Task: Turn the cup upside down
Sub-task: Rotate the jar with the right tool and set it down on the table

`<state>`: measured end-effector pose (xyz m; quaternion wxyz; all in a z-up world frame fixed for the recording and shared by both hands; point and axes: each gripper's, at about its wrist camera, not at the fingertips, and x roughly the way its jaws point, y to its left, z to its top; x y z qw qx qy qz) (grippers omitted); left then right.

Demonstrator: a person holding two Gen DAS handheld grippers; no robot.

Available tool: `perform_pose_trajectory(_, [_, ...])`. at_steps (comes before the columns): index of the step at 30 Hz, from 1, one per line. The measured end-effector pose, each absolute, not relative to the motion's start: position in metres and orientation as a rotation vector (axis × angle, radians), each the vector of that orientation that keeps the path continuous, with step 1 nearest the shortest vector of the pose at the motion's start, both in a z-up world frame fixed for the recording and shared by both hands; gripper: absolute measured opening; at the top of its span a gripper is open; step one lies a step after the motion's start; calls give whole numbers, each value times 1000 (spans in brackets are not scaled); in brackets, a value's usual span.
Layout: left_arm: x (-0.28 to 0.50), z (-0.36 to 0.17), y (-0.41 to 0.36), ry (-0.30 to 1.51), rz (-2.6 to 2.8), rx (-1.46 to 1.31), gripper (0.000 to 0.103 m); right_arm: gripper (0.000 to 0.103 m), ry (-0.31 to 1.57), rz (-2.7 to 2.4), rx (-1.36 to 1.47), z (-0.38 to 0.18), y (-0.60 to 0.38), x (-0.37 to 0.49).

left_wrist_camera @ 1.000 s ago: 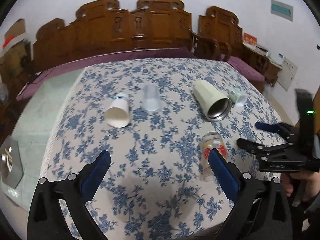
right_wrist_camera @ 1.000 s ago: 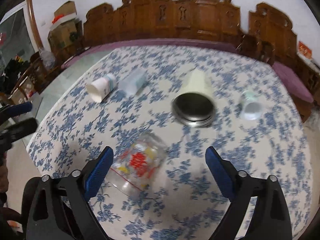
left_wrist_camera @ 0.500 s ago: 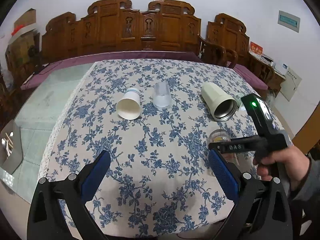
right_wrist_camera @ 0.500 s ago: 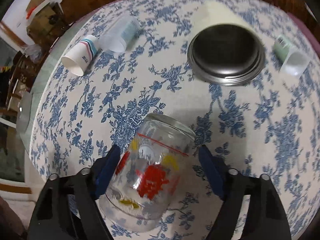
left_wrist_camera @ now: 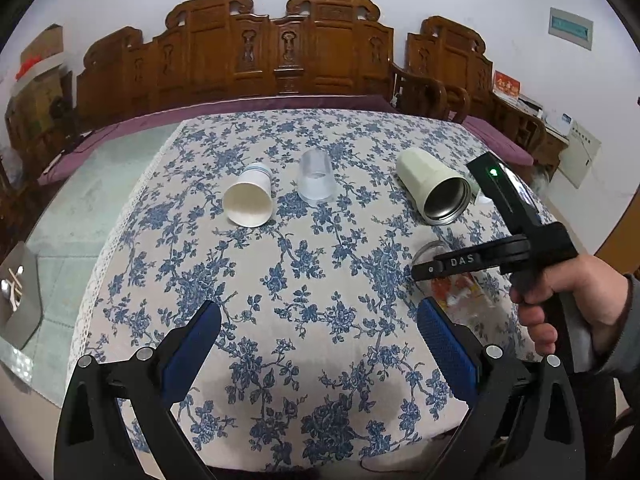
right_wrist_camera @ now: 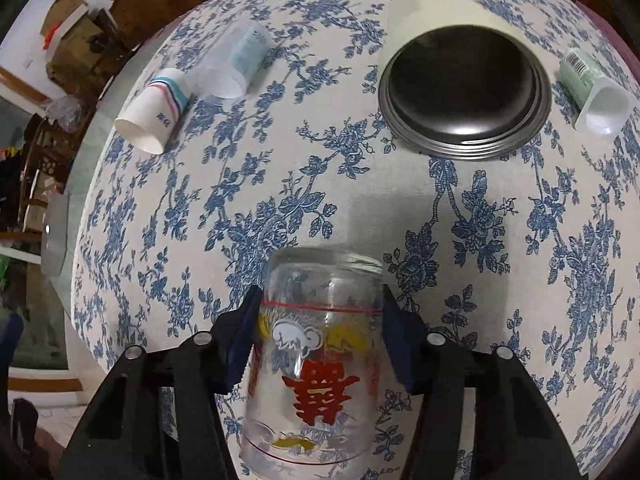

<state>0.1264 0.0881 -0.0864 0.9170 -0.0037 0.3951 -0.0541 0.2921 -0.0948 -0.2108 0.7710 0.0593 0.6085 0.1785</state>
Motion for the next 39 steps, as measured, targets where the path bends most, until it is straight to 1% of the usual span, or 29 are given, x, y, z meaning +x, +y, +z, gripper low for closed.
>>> perform_pose_trajectory(7, [126,-88,86,816,-118,-7,94,59,1175,447,50,-184,-97,264])
perform_pose_trajectory(11, [126,-87,85,817,-116,-4,94,59,1040,478,-88,-160,-94,242])
perform_pose_trajectory(17, [127,-87,87,816,-116,-7,94,58,902,475,-232,-145,-90,225])
perform_pose_trajectory(25, [126,-85,89,808,-108,-10,94,58,893,464,-281,-157,-75,236])
perform_pose_trajectory(36, [124,-82,88,798,-107,-10,94,59,892,455,-164,-162,-82,231])
perform_pose_trajectory(38, [124,-81,87,796,-105,-8,94,64,880,452,-153,-160,-85,228])
perform_pose_trajectory(39, [123,-80,87,794,-105,-8,94,69,871,447,-146,-158,-86,226])
